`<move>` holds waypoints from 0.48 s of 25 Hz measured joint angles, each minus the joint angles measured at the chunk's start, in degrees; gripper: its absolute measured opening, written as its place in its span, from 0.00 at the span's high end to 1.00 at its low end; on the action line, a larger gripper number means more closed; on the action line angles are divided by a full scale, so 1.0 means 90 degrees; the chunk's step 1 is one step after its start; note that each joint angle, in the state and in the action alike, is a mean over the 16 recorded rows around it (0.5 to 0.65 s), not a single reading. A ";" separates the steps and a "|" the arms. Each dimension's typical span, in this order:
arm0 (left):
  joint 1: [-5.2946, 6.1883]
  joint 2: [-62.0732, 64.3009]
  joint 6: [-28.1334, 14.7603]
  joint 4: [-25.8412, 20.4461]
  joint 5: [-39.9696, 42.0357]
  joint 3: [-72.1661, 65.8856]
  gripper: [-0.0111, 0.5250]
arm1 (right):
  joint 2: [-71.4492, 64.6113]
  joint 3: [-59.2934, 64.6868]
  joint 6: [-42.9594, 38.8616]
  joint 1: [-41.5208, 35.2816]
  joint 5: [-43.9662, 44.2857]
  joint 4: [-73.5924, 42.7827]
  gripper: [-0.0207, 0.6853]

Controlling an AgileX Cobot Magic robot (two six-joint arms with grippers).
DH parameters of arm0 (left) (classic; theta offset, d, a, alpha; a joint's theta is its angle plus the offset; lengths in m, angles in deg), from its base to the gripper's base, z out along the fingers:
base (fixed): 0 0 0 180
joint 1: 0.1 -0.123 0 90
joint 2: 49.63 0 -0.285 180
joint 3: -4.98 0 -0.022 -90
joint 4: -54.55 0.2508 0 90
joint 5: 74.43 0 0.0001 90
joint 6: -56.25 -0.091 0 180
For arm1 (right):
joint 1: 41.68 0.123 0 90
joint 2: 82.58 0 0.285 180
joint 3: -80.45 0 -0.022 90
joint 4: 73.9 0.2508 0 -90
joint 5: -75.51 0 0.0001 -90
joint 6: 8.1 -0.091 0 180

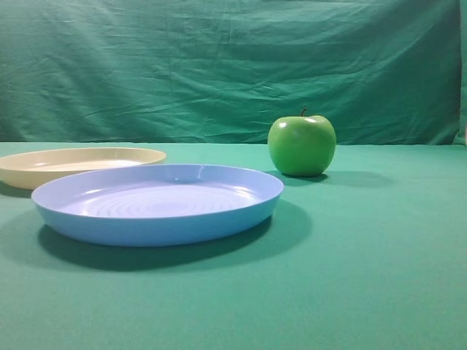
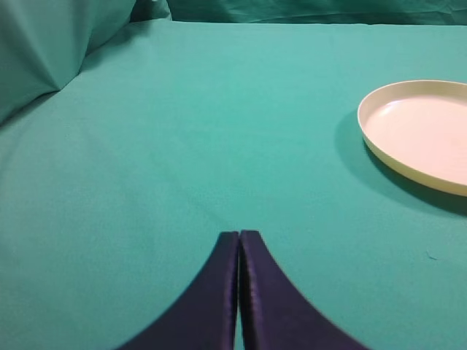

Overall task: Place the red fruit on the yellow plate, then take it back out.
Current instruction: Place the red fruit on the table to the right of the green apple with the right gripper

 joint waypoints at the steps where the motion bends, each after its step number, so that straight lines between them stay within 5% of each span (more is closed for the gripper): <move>1: 0.0000 0.0000 0.0000 0.0000 0.0000 0.0000 0.98 | -0.0084 0.0005 0.0000 0.0000 -0.0085 -0.0008 0.52; 12: 0.0000 0.0000 0.0000 0.0000 0.0000 0.0000 0.98 | 0.0054 -0.0239 0.0000 0.0000 -0.0044 -0.0034 0.11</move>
